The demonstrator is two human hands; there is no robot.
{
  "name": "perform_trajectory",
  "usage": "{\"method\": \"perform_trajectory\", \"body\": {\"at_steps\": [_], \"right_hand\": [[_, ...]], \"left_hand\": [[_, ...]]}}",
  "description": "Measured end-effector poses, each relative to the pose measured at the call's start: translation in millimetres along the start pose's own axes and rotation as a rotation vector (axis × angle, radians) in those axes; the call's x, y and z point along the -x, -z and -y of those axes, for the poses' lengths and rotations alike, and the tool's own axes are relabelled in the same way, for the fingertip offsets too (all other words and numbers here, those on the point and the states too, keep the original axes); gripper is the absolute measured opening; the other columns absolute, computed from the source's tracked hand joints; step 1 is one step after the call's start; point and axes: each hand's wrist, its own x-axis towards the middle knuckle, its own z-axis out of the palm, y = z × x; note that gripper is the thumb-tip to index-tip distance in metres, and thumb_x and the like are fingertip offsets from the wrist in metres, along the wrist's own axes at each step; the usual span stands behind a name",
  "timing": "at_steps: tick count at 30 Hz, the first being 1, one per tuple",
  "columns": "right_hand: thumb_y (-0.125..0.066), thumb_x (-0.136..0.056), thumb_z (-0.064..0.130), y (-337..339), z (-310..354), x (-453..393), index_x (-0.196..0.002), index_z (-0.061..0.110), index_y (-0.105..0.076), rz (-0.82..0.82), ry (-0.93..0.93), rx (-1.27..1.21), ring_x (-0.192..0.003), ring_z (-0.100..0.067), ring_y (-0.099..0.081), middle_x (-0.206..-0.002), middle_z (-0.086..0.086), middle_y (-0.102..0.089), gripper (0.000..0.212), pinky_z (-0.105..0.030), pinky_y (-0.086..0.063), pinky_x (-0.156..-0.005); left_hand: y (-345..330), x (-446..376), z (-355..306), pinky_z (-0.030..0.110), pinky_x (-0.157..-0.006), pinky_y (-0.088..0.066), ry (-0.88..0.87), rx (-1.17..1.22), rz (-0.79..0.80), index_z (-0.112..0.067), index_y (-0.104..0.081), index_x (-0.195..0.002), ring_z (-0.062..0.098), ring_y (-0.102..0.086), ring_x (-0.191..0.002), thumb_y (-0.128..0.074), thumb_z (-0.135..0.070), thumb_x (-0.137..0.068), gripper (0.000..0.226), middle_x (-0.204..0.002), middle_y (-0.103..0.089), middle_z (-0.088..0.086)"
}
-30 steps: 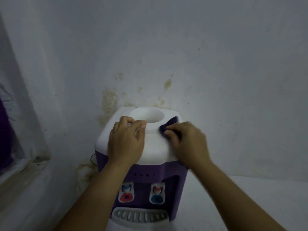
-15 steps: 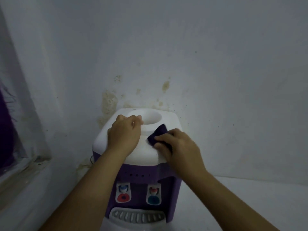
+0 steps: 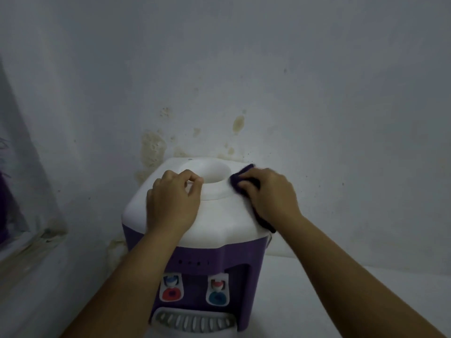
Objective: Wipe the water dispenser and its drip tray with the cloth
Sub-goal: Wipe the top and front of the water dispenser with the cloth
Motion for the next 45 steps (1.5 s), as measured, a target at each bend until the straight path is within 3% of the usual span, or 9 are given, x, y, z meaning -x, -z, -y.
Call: {"method": "perform_trajectory", "body": {"at_steps": [3, 8, 13, 17, 21, 26, 30, 37, 45], "right_hand": [[-0.052, -0.094, 0.033, 5, -15, -21, -0.109, 0.027, -0.065, 0.046, -0.242, -0.004, -0.091, -0.019, -0.059, -0.106, -0.001, -0.068, 0.021, -0.030, -0.047, -0.078], [-0.058, -0.088, 0.039, -9, 1, -2, -0.104, 0.035, -0.067, -0.043, 0.193, -0.009, -0.080, -0.011, -0.056, -0.098, 0.008, -0.064, 0.019, -0.021, -0.037, -0.065], [-0.054, -0.092, 0.031, -3, -16, -30, -0.108, 0.031, -0.067, 0.036, -0.215, -0.059, -0.096, -0.019, -0.060, -0.109, 0.002, -0.067, 0.021, -0.029, -0.046, -0.077], [-0.053, -0.093, 0.034, -10, -4, -4, -0.103, 0.029, -0.068, -0.043, -0.065, 0.035, -0.083, -0.016, -0.058, -0.098, 0.003, -0.066, 0.019, -0.026, -0.040, -0.066], [-0.057, -0.090, 0.037, -10, -7, 14, -0.099, 0.033, -0.069, -0.130, -0.017, 0.017, -0.078, -0.013, -0.056, -0.093, 0.005, -0.064, 0.016, -0.024, -0.038, -0.063], [-0.057, -0.091, 0.034, -20, -24, -57, -0.104, 0.031, -0.071, 0.022, -0.248, -0.088, -0.088, -0.016, -0.058, -0.107, 0.002, -0.069, 0.019, -0.026, -0.040, -0.072], [-0.051, -0.094, 0.036, -23, -34, -64, -0.112, 0.033, -0.067, 0.143, -0.238, -0.135, -0.092, -0.015, -0.054, -0.115, 0.002, -0.066, 0.024, -0.026, -0.037, -0.076], [-0.054, -0.081, 0.051, -4, -22, 42, -0.093, 0.042, -0.068, -0.097, -0.108, -0.290, -0.087, 0.012, -0.051, -0.089, 0.019, -0.056, 0.021, 0.001, -0.036, -0.069], [-0.058, -0.089, 0.044, -4, -10, 21, -0.104, 0.030, -0.070, -0.094, -0.158, -0.123, -0.088, -0.012, -0.056, -0.100, 0.005, -0.061, 0.024, -0.021, -0.038, -0.070]], "left_hand": [[-1, 4, -1, 0.034, -0.078, -0.042, -0.023, -0.029, -0.015, -0.034, -0.063, -0.089, 0.018, -0.047, -0.087, -0.047, -0.043, -0.093, 0.019, -0.093, -0.049, -0.005], [-6, 2, 0, 0.033, -0.076, -0.043, -0.043, -0.034, -0.051, -0.036, -0.062, -0.086, 0.012, -0.037, -0.089, -0.049, -0.042, -0.092, 0.016, -0.099, -0.049, -0.006], [-4, 3, 0, 0.034, -0.077, -0.043, -0.034, -0.040, -0.038, -0.035, -0.064, -0.086, 0.015, -0.040, -0.095, -0.050, -0.042, -0.091, 0.017, -0.105, -0.051, -0.005], [-4, 3, -4, 0.032, -0.085, -0.034, -0.150, -0.102, -0.043, -0.034, -0.065, -0.094, 0.018, -0.041, -0.108, -0.048, -0.035, -0.094, 0.017, -0.112, -0.056, -0.009], [-4, 0, -9, 0.031, -0.082, -0.032, -0.251, -0.117, 0.024, -0.034, -0.063, -0.100, 0.017, -0.045, -0.101, -0.039, -0.028, -0.097, 0.025, -0.100, -0.064, -0.012], [-4, -1, -4, 0.030, -0.084, -0.029, -0.208, -0.054, 0.054, -0.038, -0.063, -0.099, 0.015, -0.044, -0.101, -0.037, -0.031, -0.098, 0.026, -0.095, -0.063, -0.016], [-4, -1, -6, 0.030, -0.082, -0.028, -0.197, -0.072, 0.036, -0.038, -0.062, -0.098, 0.014, -0.044, -0.100, -0.037, -0.032, -0.098, 0.026, -0.091, -0.063, -0.016], [-5, 0, -7, 0.032, -0.082, -0.031, -0.201, -0.093, -0.011, -0.035, -0.065, -0.098, 0.017, -0.047, -0.099, -0.039, -0.030, -0.098, 0.026, -0.092, -0.066, -0.014], [-1, 7, -6, 0.035, -0.081, -0.036, -0.135, -0.024, -0.098, -0.029, -0.071, -0.101, 0.023, -0.051, -0.102, -0.049, -0.027, -0.096, 0.023, -0.100, -0.069, -0.007]]}}
